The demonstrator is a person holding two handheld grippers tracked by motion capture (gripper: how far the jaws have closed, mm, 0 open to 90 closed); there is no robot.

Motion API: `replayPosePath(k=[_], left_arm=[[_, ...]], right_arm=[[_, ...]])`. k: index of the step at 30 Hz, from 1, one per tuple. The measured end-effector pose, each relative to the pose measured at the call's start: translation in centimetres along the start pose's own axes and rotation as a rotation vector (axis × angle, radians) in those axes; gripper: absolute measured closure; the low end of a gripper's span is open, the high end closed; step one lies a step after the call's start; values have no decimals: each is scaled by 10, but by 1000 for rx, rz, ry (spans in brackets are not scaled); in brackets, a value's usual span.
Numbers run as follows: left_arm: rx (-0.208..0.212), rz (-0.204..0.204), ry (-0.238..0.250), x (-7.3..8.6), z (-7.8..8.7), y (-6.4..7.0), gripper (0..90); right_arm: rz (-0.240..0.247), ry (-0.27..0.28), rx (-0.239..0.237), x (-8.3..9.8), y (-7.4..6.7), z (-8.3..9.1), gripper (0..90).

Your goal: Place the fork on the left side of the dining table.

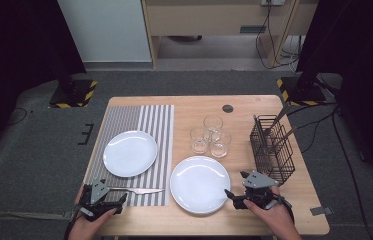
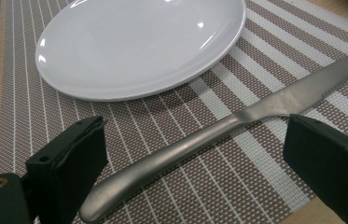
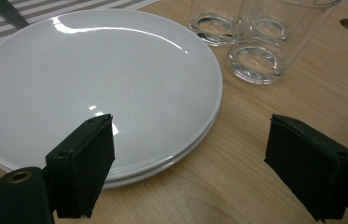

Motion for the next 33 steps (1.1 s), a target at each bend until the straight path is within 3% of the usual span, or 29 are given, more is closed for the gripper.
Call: replayPosePath(k=[7, 16, 33], left_arm=[[0, 0, -1, 0, 0, 0, 60], [-1, -1, 0, 0, 1, 0, 59], [-1, -4, -3, 0, 0, 0, 59]], right_arm=[[-24, -1, 8, 7, 4, 9, 166], [-43, 6, -21, 11, 4, 21, 150], [-91, 24, -12, 24, 19, 43, 214]])
Point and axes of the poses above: each handheld gripper's, and its own axes: z roughly backward along the jaws, x roughly out of its underside, y roughly to its right, the point moved 4 cm from there along -z, roughly forward along the jaws
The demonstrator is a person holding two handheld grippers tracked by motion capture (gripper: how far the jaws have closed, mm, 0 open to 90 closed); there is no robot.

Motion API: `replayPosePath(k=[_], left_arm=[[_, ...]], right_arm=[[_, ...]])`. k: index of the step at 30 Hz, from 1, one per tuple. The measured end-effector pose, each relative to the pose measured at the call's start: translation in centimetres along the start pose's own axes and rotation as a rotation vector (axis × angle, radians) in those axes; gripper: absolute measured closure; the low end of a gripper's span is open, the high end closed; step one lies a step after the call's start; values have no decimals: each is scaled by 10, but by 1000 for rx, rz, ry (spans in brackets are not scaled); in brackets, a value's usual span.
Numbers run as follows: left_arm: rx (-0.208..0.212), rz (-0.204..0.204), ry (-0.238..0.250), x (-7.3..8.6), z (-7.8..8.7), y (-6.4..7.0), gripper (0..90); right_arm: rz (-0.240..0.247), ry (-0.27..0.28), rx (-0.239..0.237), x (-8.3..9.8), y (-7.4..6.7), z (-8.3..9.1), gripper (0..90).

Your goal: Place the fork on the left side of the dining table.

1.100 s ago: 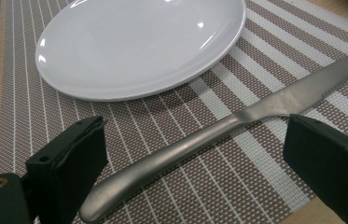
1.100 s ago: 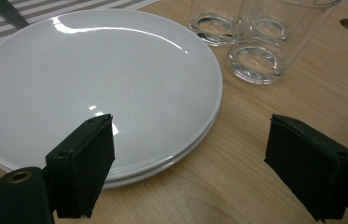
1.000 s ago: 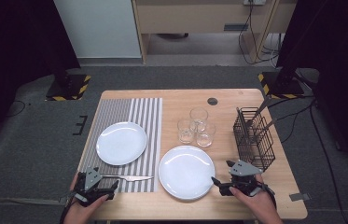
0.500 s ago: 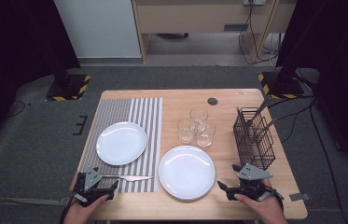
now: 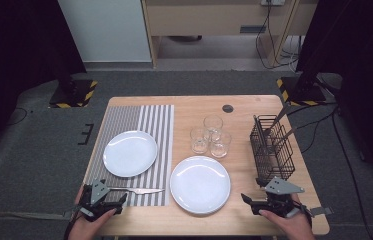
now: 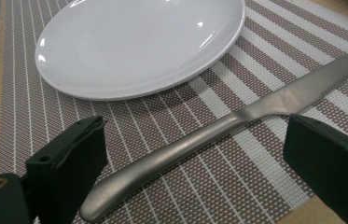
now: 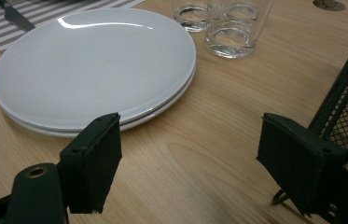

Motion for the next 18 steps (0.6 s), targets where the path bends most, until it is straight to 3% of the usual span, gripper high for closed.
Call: replayPosePath(k=[18], left_arm=[[-5, -16, -8, 1, 0, 1, 60]], right_arm=[[-43, 4, 36, 15, 17, 23, 239]])
Point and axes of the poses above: each handheld gripper's, and its own axes: z roughly backward along the jaws, x roughly out of its underside, y roughly to its right, the point moved 4 cm from there along -z, roughly forward along the jaws
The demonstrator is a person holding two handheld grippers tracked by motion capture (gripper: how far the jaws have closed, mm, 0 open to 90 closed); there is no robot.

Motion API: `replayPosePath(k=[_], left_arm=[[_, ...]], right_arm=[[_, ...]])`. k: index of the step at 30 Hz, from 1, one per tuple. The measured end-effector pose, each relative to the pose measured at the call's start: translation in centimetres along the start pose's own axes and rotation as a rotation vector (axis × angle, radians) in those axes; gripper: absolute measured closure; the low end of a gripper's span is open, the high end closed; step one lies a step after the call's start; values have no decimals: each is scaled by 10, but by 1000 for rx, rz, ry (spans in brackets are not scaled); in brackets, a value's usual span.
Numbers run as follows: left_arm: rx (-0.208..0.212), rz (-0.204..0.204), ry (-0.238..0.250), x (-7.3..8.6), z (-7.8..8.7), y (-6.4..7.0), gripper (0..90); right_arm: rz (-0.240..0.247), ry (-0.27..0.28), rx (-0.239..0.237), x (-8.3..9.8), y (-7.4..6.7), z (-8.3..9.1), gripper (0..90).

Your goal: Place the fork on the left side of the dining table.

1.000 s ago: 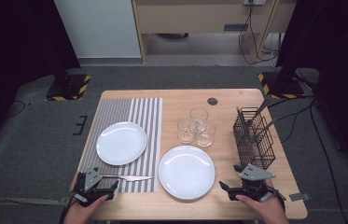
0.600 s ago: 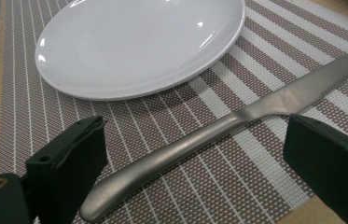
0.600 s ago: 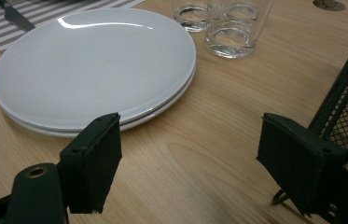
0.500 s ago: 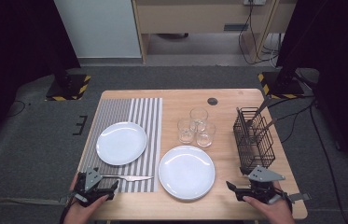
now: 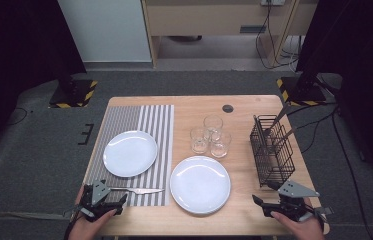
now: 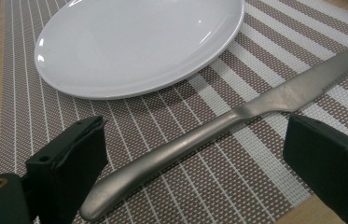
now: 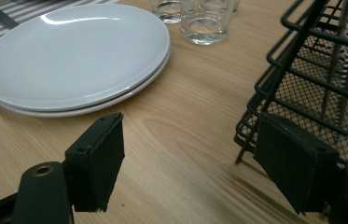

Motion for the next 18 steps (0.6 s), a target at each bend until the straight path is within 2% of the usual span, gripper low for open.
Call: replayPosePath(k=[4, 9, 13, 18], left_arm=[[0, -1, -1, 0, 0, 0, 60], [-2, -3, -4, 0, 0, 0, 60], [-3, -5, -4, 0, 0, 0, 60], [-5, -9, -4, 0, 0, 1, 61]], right_arm=[[-13, -2, 3, 3, 3, 4, 227], [8, -2, 37, 5, 10, 13, 220], [11, 2, 69, 8, 17, 23, 271], [-12, 25, 96, 10, 25, 37, 345]])
Point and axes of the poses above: each handheld gripper's, and its own axes: z roughly backward along the jaws, x roughly out of its underside, y roughly to its right, the point moved 4 cm from there along -z, roughly forward along the jaws
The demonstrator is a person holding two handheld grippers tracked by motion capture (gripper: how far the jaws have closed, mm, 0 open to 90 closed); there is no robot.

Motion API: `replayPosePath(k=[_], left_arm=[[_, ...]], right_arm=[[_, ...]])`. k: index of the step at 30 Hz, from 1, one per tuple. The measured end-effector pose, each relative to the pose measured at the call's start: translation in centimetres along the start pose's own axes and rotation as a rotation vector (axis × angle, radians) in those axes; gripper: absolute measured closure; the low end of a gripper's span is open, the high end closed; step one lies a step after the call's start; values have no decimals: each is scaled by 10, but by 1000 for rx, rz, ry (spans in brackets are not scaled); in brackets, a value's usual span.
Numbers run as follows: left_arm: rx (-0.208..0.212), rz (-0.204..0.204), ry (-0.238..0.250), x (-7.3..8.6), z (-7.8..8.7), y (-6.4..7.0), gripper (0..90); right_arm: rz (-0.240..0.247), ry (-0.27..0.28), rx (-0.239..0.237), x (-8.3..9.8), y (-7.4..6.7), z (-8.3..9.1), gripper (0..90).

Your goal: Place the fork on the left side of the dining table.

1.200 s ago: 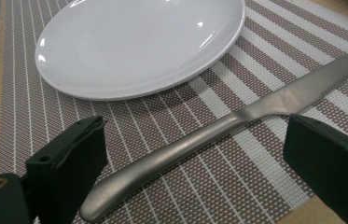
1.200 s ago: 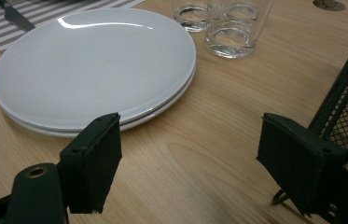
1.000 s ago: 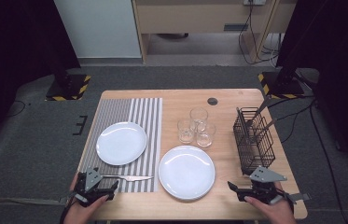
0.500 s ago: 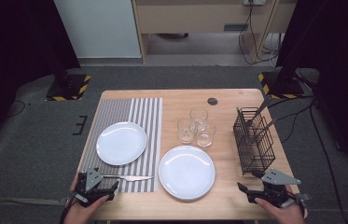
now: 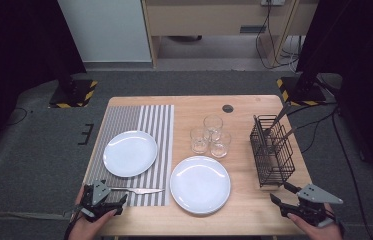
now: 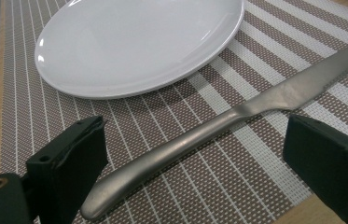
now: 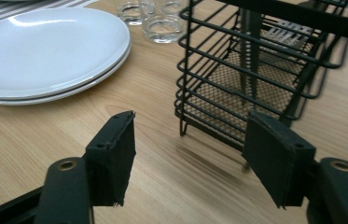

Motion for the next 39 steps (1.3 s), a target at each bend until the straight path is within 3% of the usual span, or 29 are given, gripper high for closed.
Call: replayPosePath(k=[9, 15, 22, 24, 26, 39], left_arm=[[-1, 0, -1, 0, 0, 0, 61], [-1, -2, -1, 0, 0, 0, 61], [1, -4, 1, 0, 0, 1, 62], [2, -7, -1, 0, 0, 1, 62], [4, -9, 0, 0, 0, 1, 62], [4, -2, 0, 0, 0, 1, 62]], right_arm=[[-29, 12, 44, 6, 14, 13, 434], [-67, 50, 149, 3, 31, 24, 549], [-90, 40, 219, -2, 41, 25, 596], [-119, 38, 275, -5, 50, 24, 633], [-143, 48, 298, -9, 56, 25, 650], [-176, 92, 325, -45, 82, 18, 650]])
Point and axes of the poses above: each handheld gripper's, and its own axes: z roughly backward along the jaws, x roughly out of its underside, y roughly to its right, the point moved 4 cm from there along -z, roughly forward along the jaws
